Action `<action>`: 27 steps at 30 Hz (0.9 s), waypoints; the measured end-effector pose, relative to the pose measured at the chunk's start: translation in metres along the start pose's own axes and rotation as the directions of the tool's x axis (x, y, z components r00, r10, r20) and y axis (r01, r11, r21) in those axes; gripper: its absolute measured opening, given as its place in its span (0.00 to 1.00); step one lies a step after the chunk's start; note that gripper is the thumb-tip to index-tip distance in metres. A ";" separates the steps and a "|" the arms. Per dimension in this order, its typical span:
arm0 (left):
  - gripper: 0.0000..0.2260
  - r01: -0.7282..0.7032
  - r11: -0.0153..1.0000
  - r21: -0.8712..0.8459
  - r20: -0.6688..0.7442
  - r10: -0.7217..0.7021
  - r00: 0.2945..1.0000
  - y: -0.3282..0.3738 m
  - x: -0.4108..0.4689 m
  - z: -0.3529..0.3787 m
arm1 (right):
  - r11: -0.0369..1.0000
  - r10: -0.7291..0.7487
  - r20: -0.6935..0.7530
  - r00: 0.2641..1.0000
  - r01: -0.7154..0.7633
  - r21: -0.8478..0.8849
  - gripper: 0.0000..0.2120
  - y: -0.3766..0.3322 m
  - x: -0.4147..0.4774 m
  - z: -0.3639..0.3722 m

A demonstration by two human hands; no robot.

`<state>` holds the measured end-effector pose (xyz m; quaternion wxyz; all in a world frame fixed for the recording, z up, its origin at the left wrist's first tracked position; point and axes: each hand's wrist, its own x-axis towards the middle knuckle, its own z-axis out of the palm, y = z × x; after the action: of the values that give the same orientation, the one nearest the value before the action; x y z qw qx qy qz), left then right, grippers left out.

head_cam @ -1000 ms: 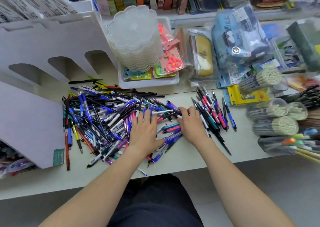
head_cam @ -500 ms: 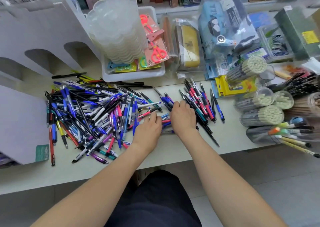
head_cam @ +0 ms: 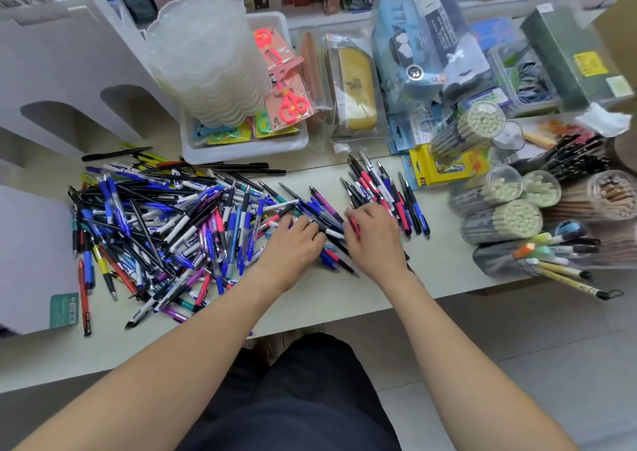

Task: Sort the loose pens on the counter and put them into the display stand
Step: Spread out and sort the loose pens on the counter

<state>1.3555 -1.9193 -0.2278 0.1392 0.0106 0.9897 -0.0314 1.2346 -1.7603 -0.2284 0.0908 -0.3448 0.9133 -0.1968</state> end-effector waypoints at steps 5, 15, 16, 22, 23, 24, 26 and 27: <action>0.23 0.124 0.991 -0.057 -0.055 -0.127 0.990 0.001 0.002 -0.011 | 0.892 0.451 -0.106 0.886 -0.448 0.055 0.31 0.030 0.008 -0.020; 0.29 0.701 0.344 -0.625 0.363 -0.667 0.651 0.053 0.014 -0.029 | 0.896 0.416 0.251 0.874 -0.440 0.049 0.38 0.038 0.040 -0.019; 0.28 0.694 0.300 -0.654 0.361 -0.682 0.636 0.055 0.018 -0.032 | 0.903 0.401 0.274 0.874 -0.427 0.042 0.39 0.032 0.041 -0.018; 0.27 0.579 0.061 -0.813 0.406 -0.653 0.640 0.043 0.041 -0.035 | 0.932 0.333 0.265 0.905 -0.359 0.055 0.53 0.018 0.035 -0.006; 0.27 0.555 0.061 -0.830 0.399 -0.631 0.666 0.041 0.041 -0.035 | 0.937 0.315 0.277 0.908 -0.343 0.059 0.58 0.017 0.032 -0.005; 0.27 0.536 0.071 -0.841 0.392 -0.602 0.696 0.040 0.041 -0.036 | 0.943 0.298 0.294 0.908 -0.329 0.059 0.64 0.016 0.029 -0.004; 0.30 0.510 0.082 -0.856 0.396 -0.528 0.751 0.037 0.039 -0.040 | 0.951 0.273 0.313 0.910 -0.305 0.055 0.71 0.013 0.023 -0.001; 0.31 0.493 0.073 -0.867 0.400 -0.489 0.775 0.035 0.038 -0.042 | 0.951 0.275 0.312 0.910 -0.304 0.050 0.72 0.013 0.022 0.000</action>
<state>1.3089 -1.8812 -0.2004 0.0995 -0.4065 0.7470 0.5166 1.2111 -1.7662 -0.2346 0.2738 -0.2266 0.9190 -0.1707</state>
